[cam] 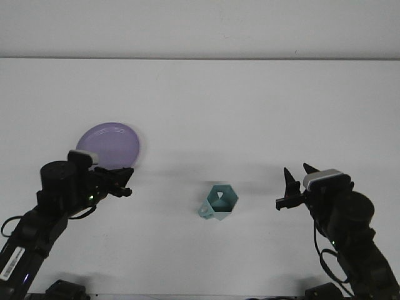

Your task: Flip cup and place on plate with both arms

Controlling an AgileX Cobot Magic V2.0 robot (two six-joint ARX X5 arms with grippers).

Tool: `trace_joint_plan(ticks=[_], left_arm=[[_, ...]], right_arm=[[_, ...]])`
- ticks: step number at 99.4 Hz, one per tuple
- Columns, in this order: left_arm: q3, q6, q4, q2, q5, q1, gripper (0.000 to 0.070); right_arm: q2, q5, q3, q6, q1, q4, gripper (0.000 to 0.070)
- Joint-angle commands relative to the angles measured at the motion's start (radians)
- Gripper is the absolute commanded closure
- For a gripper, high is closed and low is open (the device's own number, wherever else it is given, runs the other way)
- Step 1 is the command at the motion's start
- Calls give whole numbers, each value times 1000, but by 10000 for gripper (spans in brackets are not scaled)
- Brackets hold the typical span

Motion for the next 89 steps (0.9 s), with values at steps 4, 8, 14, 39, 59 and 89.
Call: trace_joint_plan(ticks=[4, 8, 14, 39, 59, 89], left_arm=[[103, 75, -54, 100, 10, -50, 645], [140, 92, -80, 138, 10, -71, 577], [193, 112, -115, 192, 9, -102, 457], [365, 159, -209, 394, -5, -245, 244], [503, 166, -309, 578, -53, -355, 152], [695, 183, -452, 835, -82, -460, 153]], right_arm=[[-68, 19, -95, 24, -1, 55, 363], [-97, 27, -129, 26, -1, 61, 363], [-131, 32, -166, 27, -1, 61, 363], [-172, 32, -203, 25, -1, 46, 363], [-169, 31, -203, 18, -1, 47, 363], [-169, 29, -203, 18, 0, 48, 363]])
